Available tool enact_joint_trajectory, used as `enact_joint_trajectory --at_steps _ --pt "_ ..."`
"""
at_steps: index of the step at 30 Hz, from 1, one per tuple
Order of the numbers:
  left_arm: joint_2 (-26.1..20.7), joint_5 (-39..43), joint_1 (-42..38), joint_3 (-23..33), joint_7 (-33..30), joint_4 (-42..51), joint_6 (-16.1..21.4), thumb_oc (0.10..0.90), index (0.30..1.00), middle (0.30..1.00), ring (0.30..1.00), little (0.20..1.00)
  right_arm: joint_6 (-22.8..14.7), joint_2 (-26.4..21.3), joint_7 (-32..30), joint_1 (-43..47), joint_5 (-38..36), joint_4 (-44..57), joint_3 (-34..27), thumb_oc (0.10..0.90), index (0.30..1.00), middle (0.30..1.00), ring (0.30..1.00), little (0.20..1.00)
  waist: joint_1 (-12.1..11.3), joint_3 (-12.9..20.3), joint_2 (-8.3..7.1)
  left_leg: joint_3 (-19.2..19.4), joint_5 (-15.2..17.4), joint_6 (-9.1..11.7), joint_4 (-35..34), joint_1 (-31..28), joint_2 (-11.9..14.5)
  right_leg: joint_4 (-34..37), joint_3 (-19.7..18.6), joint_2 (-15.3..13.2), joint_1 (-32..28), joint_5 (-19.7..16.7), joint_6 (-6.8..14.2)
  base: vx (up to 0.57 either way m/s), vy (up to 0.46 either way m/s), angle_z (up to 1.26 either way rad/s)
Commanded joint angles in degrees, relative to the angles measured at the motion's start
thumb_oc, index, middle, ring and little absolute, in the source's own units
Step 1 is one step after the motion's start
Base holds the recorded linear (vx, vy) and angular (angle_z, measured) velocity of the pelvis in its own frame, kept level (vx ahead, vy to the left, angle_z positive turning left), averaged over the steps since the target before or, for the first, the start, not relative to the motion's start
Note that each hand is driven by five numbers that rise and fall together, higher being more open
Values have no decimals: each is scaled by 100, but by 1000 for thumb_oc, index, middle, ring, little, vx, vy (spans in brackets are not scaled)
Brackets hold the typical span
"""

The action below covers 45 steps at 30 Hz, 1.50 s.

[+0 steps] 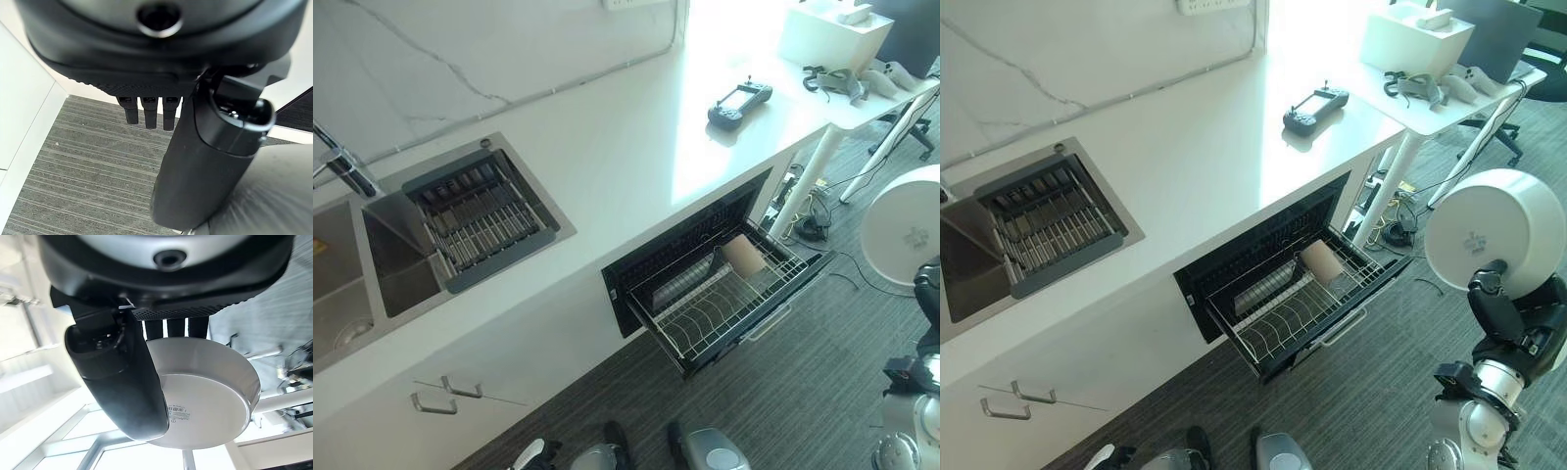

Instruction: Place the dishes in the dishwasher.

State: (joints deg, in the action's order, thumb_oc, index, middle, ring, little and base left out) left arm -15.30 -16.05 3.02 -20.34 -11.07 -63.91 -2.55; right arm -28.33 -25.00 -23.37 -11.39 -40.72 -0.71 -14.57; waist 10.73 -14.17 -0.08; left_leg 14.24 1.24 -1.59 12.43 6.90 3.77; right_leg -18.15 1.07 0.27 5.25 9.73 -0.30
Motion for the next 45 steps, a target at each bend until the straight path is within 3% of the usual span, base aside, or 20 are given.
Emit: enact_joint_trajectory --at_steps 1,10,16,24,27,30,41,45 --pt "-80 130 -233 -99 -166 135 46 800 900 900 900 900 -369 -274 664 1082 167 411 -243 400 300 300 300 300 -239 121 -122 -317 1337 62 476 -199 3 96 407 -255 6 320 388 10 22 5" --pt "-76 91 -173 -79 -147 220 7 800 900 900 900 900 -77 -323 869 1190 1036 -298 350 400 300 300 300 300 -410 114 -127 -434 1359 43 476 -163 -67 96 542 -323 -22 344 402 20 11 10" --pt "-165 -143 -146 -48 -119 356 25 800 900 900 900 900 87 -502 590 1383 1571 -492 570 400 300 300 300 300 -534 75 -136 -506 1360 25 476 -126 -114 96 625 -354 -31 343 407 9 5 8" --pt "-288 -280 -184 -193 -14 616 -84 800 900 900 900 900 672 -728 443 1556 2431 -1160 904 400 300 300 300 300 -672 -3 -103 -617 1364 0 476 -90 -178 96 710 -374 -59 351 392 7 16 12" --pt "-313 -341 -175 -172 30 630 -55 800 900 900 900 900 1055 -854 478 1677 2918 -1499 1103 400 300 300 300 300 -744 -28 -122 -651 1369 -10 476 -101 -198 96 747 -380 -86 341 393 6 8 1" --pt "-370 -370 -201 -229 84 727 -111 800 900 900 900 900 1425 -1003 83 1846 3228 -1929 1294 400 300 300 300 300 -835 -66 -152 -691 1374 -22 476 -92 -218 96 780 -387 -99 340 402 -2 2 2" --pt "-435 -179 -315 -317 107 825 -180 800 900 900 900 900 1563 -1063 -148 2133 3541 -2423 1560 400 300 300 300 300 -922 -199 -128 -798 1360 -51 476 -52 -265 96 769 -368 -77 320 388 -11 5 11" --pt "-558 -99 -358 -322 175 980 -111 800 900 900 900 900 1924 -1098 -414 2575 3791 -2818 1902 400 300 300 300 300 -1109 -370 -72 -931 1322 -107 476 -26 -375 96 820 -374 -85 267 370 -5 41 19"
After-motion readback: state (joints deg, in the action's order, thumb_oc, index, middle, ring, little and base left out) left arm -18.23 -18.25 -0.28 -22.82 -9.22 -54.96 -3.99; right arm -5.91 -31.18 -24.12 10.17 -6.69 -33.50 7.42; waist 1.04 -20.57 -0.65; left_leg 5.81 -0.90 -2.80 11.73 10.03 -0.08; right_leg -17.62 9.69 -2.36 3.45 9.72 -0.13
